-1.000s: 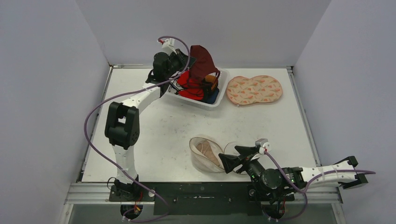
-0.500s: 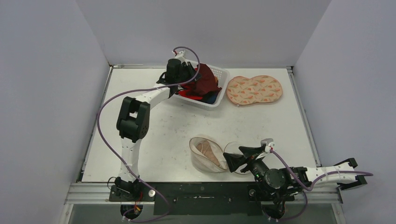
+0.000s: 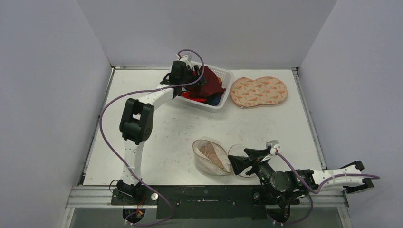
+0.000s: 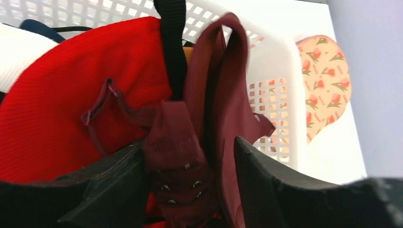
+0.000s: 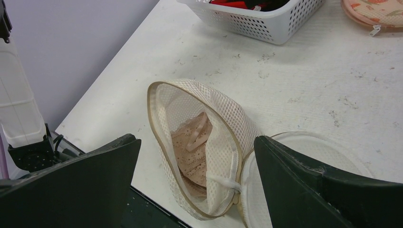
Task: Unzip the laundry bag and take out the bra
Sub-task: Place the bra in the bin.
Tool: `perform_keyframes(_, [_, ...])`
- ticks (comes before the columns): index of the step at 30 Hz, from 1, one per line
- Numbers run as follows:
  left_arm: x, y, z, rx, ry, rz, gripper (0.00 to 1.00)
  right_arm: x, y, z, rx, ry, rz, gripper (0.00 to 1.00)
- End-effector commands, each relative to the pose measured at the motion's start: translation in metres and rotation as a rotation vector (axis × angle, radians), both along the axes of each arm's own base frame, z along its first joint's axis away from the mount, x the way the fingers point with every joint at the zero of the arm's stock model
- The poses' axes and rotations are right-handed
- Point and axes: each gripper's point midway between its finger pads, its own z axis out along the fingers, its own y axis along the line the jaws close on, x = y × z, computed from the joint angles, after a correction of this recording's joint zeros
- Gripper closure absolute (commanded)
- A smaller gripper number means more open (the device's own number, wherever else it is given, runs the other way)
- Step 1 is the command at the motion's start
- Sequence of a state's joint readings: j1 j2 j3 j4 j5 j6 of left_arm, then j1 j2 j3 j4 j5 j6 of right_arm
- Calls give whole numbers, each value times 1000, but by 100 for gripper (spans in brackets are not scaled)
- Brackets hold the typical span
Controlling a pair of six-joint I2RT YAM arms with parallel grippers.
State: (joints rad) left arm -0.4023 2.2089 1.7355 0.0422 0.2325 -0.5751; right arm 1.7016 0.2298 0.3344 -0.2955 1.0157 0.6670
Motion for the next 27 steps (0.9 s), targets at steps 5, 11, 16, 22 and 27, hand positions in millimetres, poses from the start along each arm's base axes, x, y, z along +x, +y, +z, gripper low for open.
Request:
perform_keyframes(5, [-10,41,71,110,-99,107,30,4,-6,25,38,-16,-19,6])
perform_keyframes(11, [-28,74,115,150,-186,218,24,4,-5,29,15,-31,-14,6])
perform_keyframes(16, [-33,35,154,-65,-267,94,43,3,0,27,3,-40,-6,6])
perform_keyframes(22, [-22,-26,122,-130,-169,-82,77,2,1,26,-12,-40,-3,6])
perform_keyframes(27, [-2,-21,61,-68,-70,-32,87,4,-5,28,-5,-38,-13,6])
